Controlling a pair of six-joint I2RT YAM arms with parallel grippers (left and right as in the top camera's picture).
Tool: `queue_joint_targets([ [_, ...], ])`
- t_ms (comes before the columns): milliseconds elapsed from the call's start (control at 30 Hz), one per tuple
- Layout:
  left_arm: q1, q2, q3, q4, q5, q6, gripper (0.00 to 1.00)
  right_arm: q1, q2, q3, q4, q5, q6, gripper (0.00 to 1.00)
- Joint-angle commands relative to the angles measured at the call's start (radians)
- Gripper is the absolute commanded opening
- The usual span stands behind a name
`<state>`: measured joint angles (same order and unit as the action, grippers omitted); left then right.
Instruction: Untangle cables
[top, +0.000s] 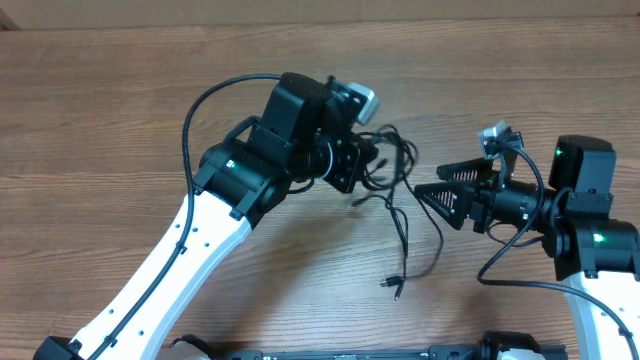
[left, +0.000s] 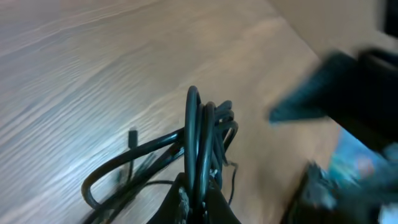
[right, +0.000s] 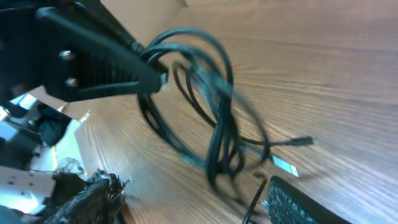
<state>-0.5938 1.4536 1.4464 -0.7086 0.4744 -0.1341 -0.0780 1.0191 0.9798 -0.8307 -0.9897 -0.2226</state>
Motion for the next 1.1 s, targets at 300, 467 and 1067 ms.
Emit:
queue_joint_targets([
  [300,-0.003,-0.014,0.008,0.009,0.364,0.269,0.04,-0.001,-0.009,0.003,0.016,0.002,-0.101,0.38],
  [467,-0.002,-0.014,0.008,0.026,0.131,0.057,0.04,-0.001,-0.009,0.003,0.005,0.002,-0.100,0.04],
  [1067,0.000,-0.014,0.008,0.023,-0.405,-0.685,0.04,-0.001,-0.009,0.003,-0.044,0.015,-0.100,0.32],
])
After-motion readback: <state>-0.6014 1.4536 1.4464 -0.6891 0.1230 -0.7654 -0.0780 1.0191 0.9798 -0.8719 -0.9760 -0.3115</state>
